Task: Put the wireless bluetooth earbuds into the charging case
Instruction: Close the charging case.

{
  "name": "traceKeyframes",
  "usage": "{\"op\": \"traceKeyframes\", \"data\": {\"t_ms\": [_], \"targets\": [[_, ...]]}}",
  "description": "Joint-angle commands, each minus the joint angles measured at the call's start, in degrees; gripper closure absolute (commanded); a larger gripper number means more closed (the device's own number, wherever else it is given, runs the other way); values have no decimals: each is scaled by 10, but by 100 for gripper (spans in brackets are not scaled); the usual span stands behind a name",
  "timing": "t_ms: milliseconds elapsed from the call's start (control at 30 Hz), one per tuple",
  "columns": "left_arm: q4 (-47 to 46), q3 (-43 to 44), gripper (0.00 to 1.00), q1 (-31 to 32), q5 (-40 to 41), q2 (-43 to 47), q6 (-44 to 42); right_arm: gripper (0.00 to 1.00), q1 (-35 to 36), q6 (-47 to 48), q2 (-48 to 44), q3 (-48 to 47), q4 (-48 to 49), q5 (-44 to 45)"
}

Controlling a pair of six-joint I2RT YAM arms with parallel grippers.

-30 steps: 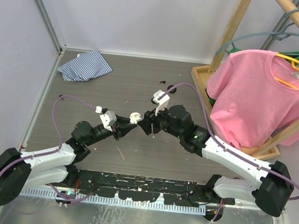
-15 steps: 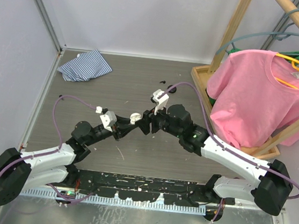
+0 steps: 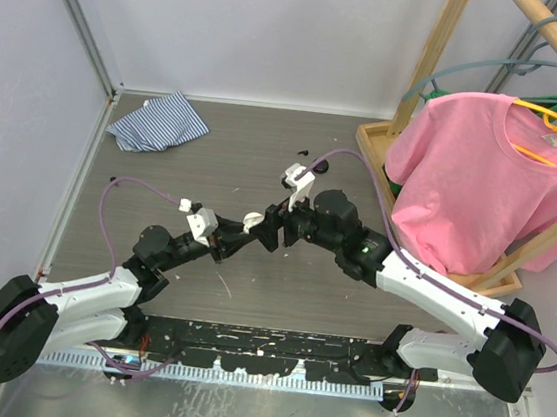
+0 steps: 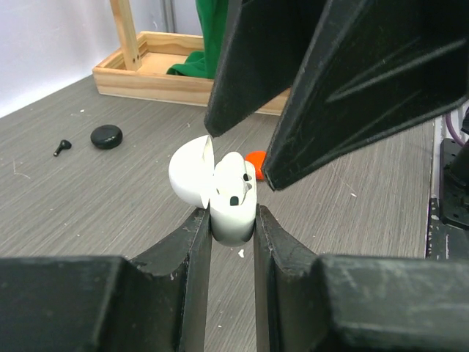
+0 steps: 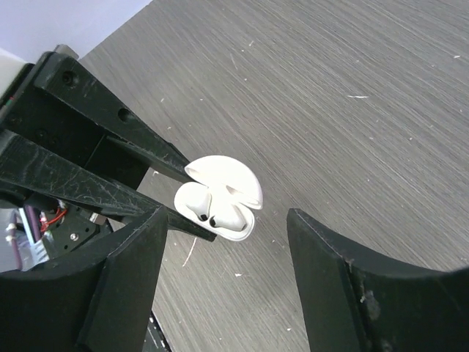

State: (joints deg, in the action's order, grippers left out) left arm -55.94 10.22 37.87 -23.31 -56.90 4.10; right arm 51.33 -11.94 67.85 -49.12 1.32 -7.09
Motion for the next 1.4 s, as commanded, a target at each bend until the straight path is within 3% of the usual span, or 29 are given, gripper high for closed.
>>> {"op": "traceKeyframes", "data": {"t_ms": [0,267,700,1033,1367], "targets": [[-40,19,100,-1,-25,3,5,28,-30,10,-19,-44,-2,-93],[-48,21,100,-1,-58,2,9,25,-73,-4,5,-57,7,-221],[-59,20,100,-1,-77,0,13,25,-85,-21,80,-65,23,-326],[-10,36,100,-1,-50,0,20,27,-96,-23,64,-51,41,-389],[12,43,100,-1,-44,3,23,27,-113,-25,36,-38,46,-383]]}}
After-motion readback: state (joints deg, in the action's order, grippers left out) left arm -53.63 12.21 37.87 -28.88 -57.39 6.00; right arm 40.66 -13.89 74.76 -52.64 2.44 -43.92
